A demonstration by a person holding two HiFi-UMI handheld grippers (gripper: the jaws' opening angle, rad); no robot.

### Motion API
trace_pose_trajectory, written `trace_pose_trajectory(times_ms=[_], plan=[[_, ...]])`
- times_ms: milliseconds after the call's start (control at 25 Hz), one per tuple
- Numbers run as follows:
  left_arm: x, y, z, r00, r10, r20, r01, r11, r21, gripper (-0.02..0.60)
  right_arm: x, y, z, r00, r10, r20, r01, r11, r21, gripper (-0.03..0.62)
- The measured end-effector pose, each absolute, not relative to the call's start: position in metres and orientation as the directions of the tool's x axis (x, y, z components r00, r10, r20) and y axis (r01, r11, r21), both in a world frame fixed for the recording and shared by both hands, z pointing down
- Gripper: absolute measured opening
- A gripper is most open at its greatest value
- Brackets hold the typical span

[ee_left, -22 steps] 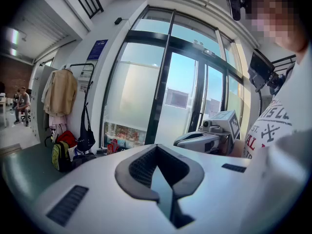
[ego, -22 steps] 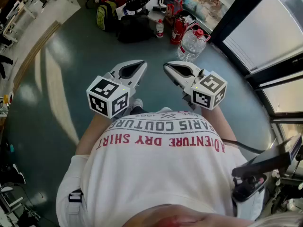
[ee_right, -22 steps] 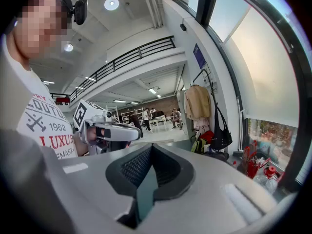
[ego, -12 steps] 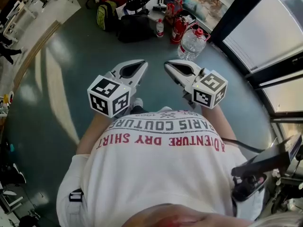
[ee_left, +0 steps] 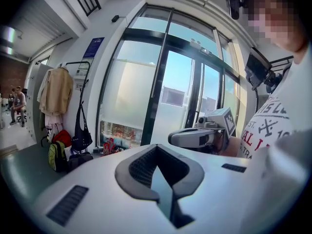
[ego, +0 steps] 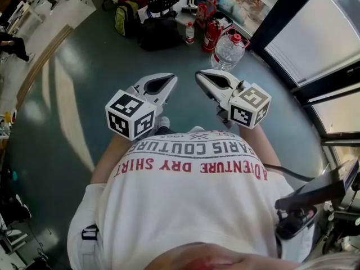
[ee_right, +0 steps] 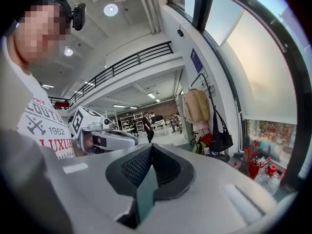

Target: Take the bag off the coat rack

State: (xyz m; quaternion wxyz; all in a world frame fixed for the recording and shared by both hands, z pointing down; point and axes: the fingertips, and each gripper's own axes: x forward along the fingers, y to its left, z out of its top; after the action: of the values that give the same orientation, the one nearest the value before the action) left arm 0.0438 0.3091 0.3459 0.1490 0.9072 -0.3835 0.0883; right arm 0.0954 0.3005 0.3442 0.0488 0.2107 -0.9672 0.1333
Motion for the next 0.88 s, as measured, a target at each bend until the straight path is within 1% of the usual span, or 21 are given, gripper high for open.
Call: trace_pose_trajectory(times_ms=[160, 400, 640, 880], plan=[[0.049, 0.309, 0.345, 0.713, -0.655, 0.252, -0.701, -0.675, 0.229, 0.002, 0.098, 0.299, 0.346, -0.906, -0.393, 0.154, -0.420, 0.877, -0.234, 0.002], [0.049, 0.301, 0.352, 0.703, -0.654, 0.279, -0.711, -0.660, 0.243, 0.002, 0.103, 0.295, 0.353, -0.902, -0.399, 0.166, -0.429, 0.873, -0.231, 0.002], [0.081, 0.283, 0.343, 0.736, -0.614, 0.286, -0.677, -0.686, 0.268, 0.002, 0.127, 0.274, 0.345, -0.891, -0.417, 0.182, -0.449, 0.870, -0.205, 0.002], [0.081, 0.249, 0.345, 0.732, -0.607, 0.311, -0.678, -0.697, 0.234, 0.002, 0.130, 0.237, 0.348, -0.885, -0.431, 0.176, -0.463, 0.851, -0.249, 0.002]])
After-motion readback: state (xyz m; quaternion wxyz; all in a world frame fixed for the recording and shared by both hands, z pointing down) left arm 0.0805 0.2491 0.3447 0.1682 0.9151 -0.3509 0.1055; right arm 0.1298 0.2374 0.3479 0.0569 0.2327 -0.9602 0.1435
